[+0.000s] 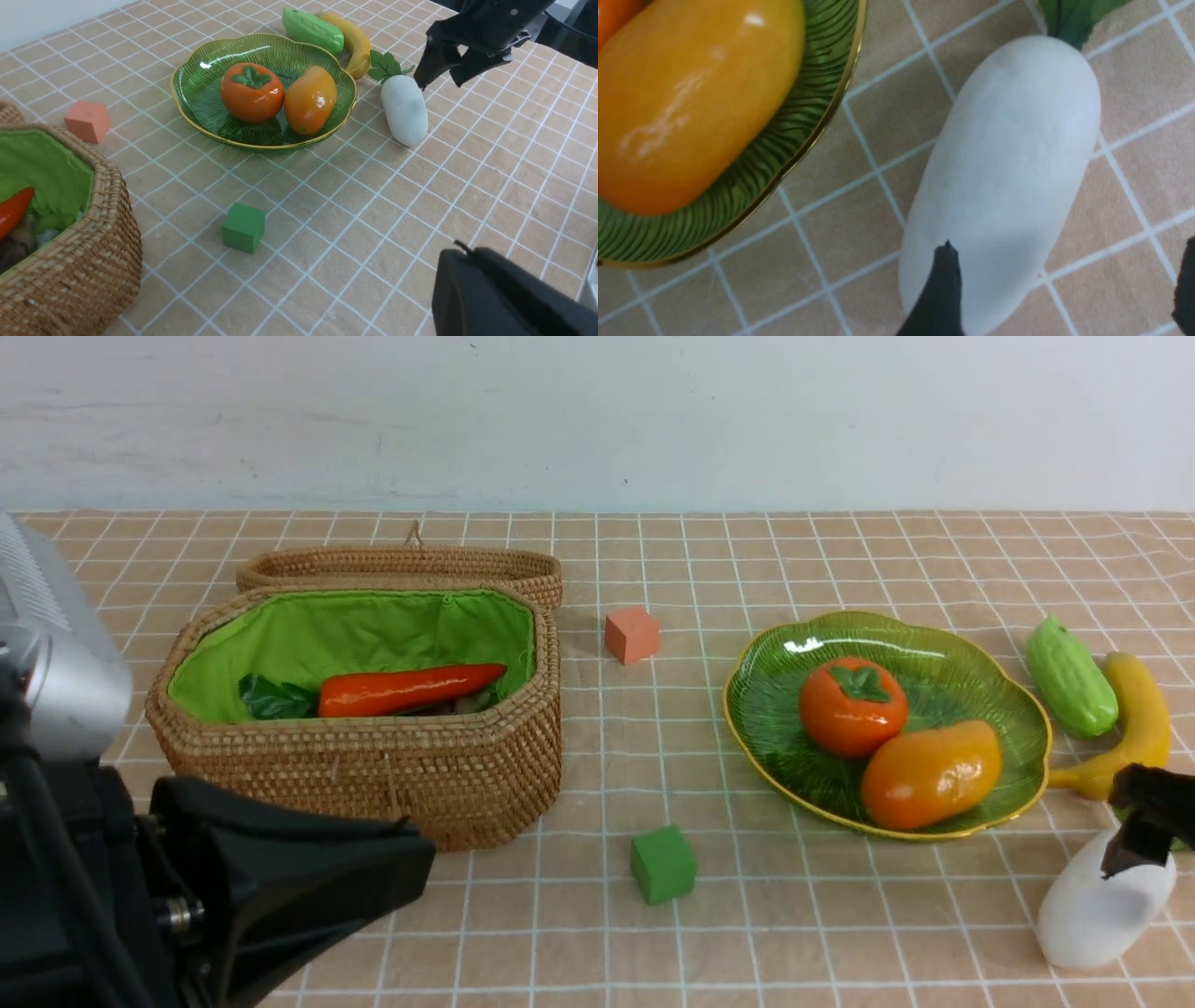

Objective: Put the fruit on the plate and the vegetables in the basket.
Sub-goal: Take a daikon with your right arm and place it on the basket on the left.

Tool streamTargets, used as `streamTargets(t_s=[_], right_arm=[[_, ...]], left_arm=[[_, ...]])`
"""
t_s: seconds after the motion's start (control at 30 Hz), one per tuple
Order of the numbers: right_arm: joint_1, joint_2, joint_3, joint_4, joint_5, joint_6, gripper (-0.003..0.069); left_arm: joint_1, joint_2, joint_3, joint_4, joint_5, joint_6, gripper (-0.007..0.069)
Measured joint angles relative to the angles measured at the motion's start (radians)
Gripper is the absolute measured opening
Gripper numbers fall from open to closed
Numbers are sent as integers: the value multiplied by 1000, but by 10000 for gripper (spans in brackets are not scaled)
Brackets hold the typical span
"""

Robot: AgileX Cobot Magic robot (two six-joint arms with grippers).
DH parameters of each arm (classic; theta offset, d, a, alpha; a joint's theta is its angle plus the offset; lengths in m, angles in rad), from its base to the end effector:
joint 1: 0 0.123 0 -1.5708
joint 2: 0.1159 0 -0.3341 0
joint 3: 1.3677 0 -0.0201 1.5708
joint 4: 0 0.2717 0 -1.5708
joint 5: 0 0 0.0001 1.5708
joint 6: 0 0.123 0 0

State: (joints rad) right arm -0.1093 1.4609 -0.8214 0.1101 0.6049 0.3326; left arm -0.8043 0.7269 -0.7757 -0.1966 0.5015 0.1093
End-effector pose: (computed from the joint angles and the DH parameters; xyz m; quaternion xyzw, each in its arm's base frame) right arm 0.2925 -0.0244 0.2193 0.2511 0.9452 0.0625 0.1993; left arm 0.1018 -0.1224 0.3862 0.3220 0.7553 -0.2745 0.5005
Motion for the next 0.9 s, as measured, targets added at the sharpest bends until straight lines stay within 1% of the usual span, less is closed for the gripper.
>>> streamTargets(t_s=[0.03, 0.1, 0.17, 0.23, 0.27, 0.3, 0.33, 0.4, 0.47, 0.53, 0.57, 0.6, 0.67, 0.7, 0.73, 0.8, 0.83, 0.87, 0.9], right_arm=[[0, 64, 0, -3, -42, 2, 670], [0, 134, -4, 11, -117, 9, 666], [0, 199, -6, 10, -121, 9, 632], [0, 220, -20, 4, -111, 1, 568], [0, 222, -22, 4, -109, 1, 568], [0, 224, -27, 9, -98, -18, 531], [0, 224, -30, 9, -92, -25, 532], [0, 214, -36, 14, -49, -38, 533], [0, 154, -56, 24, 122, -42, 533], [3, 105, -77, 31, 206, -43, 533], [18, 36, -111, 35, 290, -43, 533], [40, -14, -144, 37, 328, -51, 533], [88, -73, -200, 51, 346, -81, 533], [178, -114, -293, 94, 329, -176, 533], [190, -116, -305, 107, 318, -189, 533], [343, -89, -447, 194, 251, -355, 533], [395, -64, -496, 235, 227, -441, 533], [444, -33, -545, 257, 205, -493, 533], [502, 22, -620, 297, 175, -602, 533]], left_arm=[[0, 0, 0, 0, 0, 0, -13], [0, 0, 0, 0, 0, 0, -13], [0, 0, 1, 0, 0, 0, -13], [0, 0, 1, 0, 0, 0, -13], [0, 0, 1, 0, 0, 0, -13], [0, 0, 1, 0, 1, 1, -13], [0, 0, 1, 0, 0, 1, -13], [0, -1, 1, 0, 0, 1, -13], [0, -1, 1, 0, 0, 1, -13], [0, -1, 1, 2, 0, 1, -13], [0, -1, 1, 14, -3, 0, -13], [0, -1, 1, 27, -7, -1, -13], [0, -1, 1, 55, -15, -13, -13], [0, -1, 1, 109, -18, -61, -13], [0, -1, 1, 125, -18, -69, -13], [0, -1, 1, 221, -15, -186, -13], [0, -1, 1, 280, -9, -253, -13], [0, -1, 1, 344, 2, -309, -13], [0, -1, 1, 408, 14, -382, -13]])
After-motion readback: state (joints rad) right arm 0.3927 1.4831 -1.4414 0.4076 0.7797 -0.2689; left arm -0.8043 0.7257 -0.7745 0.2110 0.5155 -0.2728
